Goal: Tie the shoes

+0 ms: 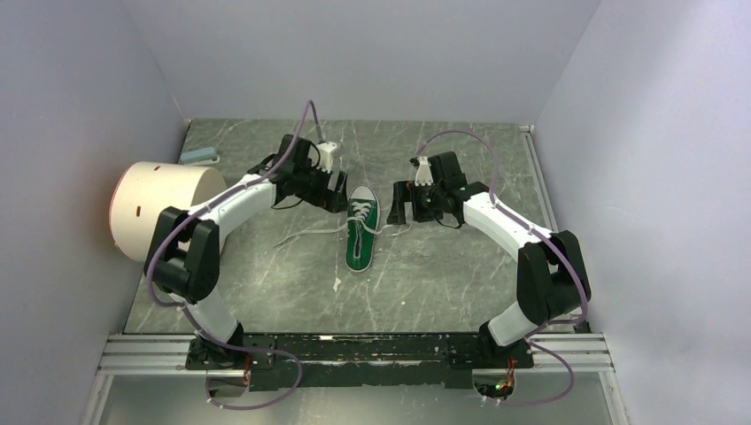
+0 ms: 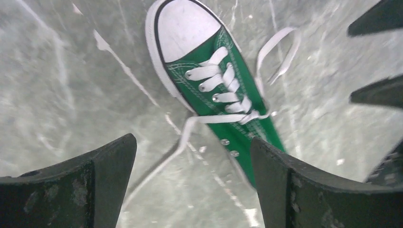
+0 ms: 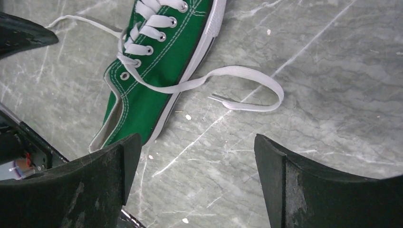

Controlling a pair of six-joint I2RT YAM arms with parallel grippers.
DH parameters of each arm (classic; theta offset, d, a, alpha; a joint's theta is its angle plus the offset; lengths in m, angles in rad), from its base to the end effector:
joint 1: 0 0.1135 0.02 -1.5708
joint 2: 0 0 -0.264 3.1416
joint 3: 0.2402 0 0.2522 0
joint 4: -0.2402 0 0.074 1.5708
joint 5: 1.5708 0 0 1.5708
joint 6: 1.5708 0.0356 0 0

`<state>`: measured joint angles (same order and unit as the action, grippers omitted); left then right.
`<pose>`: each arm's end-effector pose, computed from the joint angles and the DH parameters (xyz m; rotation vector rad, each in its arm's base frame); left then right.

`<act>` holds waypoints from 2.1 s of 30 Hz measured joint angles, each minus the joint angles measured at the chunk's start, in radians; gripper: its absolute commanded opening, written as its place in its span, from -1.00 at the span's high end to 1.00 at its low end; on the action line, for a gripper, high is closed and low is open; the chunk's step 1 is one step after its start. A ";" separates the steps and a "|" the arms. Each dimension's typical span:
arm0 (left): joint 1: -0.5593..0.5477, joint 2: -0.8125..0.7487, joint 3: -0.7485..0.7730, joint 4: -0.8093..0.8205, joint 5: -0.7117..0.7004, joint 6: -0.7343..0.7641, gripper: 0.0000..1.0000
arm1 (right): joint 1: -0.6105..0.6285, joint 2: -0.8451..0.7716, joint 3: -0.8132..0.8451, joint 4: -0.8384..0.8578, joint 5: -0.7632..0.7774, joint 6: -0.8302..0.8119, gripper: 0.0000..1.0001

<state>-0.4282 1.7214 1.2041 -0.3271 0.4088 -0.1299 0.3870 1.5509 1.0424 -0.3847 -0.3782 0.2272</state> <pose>0.3335 -0.1678 0.2258 0.5553 2.3956 -0.7452 0.2961 0.1349 0.2272 -0.3694 2.4908 0.7259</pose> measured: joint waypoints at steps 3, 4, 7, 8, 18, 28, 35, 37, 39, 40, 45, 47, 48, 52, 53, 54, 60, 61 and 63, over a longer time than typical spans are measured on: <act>0.005 -0.023 -0.017 0.016 -0.007 0.227 -0.72 | 0.000 0.000 0.000 -0.016 0.012 0.000 -0.83; 0.002 -0.024 -0.036 0.032 -0.004 0.296 -0.69 | 0.000 0.000 0.003 -0.024 0.013 0.000 -0.83; -0.004 -0.005 -0.088 0.055 0.010 0.448 -0.55 | 0.000 0.002 0.025 -0.054 0.014 0.000 -0.82; -0.006 0.013 -0.092 0.055 0.014 0.492 -0.51 | 0.000 0.004 0.041 -0.064 0.016 -0.002 -0.82; -0.069 0.125 -0.094 0.092 -0.011 0.636 -0.22 | 0.000 0.016 0.078 -0.071 0.055 -0.011 -0.81; -0.088 0.113 -0.149 0.132 -0.096 0.615 0.34 | 0.000 0.138 0.103 -0.076 0.115 -0.007 -0.70; -0.091 0.131 -0.124 0.128 -0.098 0.586 0.90 | 0.000 0.214 0.154 -0.095 0.170 0.005 -0.41; -0.090 0.135 -0.116 0.121 -0.097 0.574 0.91 | 0.000 0.239 0.174 -0.111 0.187 0.005 -0.39; -0.091 0.136 -0.113 0.116 -0.099 0.563 0.90 | 0.000 0.261 0.184 -0.119 0.201 0.002 -0.38; -0.091 0.136 -0.113 0.116 -0.102 0.554 0.90 | 0.000 0.267 0.185 -0.123 0.209 0.000 -0.38; -0.091 0.118 -0.122 0.095 -0.131 0.486 0.90 | 0.000 0.274 0.185 -0.146 0.228 -0.005 -0.38; -0.091 0.094 -0.140 0.081 -0.137 0.450 0.90 | 0.000 0.275 0.185 -0.152 0.236 -0.005 -0.38; -0.091 0.079 -0.150 0.073 -0.137 0.431 0.91 | 0.000 0.277 0.185 -0.156 0.238 -0.005 -0.38; -0.091 0.018 -0.172 0.056 -0.132 0.372 0.90 | 0.000 0.280 0.184 -0.163 0.238 -0.006 -0.39; -0.091 0.006 -0.172 0.052 -0.131 0.361 0.90 | 0.000 0.281 0.184 -0.163 0.237 -0.006 -0.39; -0.091 -0.006 -0.172 0.052 -0.131 0.349 0.90 | 0.000 0.283 0.183 -0.163 0.237 -0.006 -0.39; -0.091 -0.023 -0.161 0.036 -0.130 0.316 0.90 | 0.001 0.306 0.180 -0.159 0.233 -0.006 -0.39; -0.091 -0.017 -0.152 0.020 -0.124 0.313 0.90 | 0.001 0.310 0.180 -0.159 0.232 -0.006 -0.39; -0.090 -0.005 -0.132 -0.007 -0.106 0.305 0.90 | 0.002 0.316 0.180 -0.160 0.232 -0.008 -0.39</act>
<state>-0.5186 1.7164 1.0721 -0.3340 0.3031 0.1753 0.3893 1.8668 1.2224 -0.5446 -0.1463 0.2195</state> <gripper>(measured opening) 0.053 0.693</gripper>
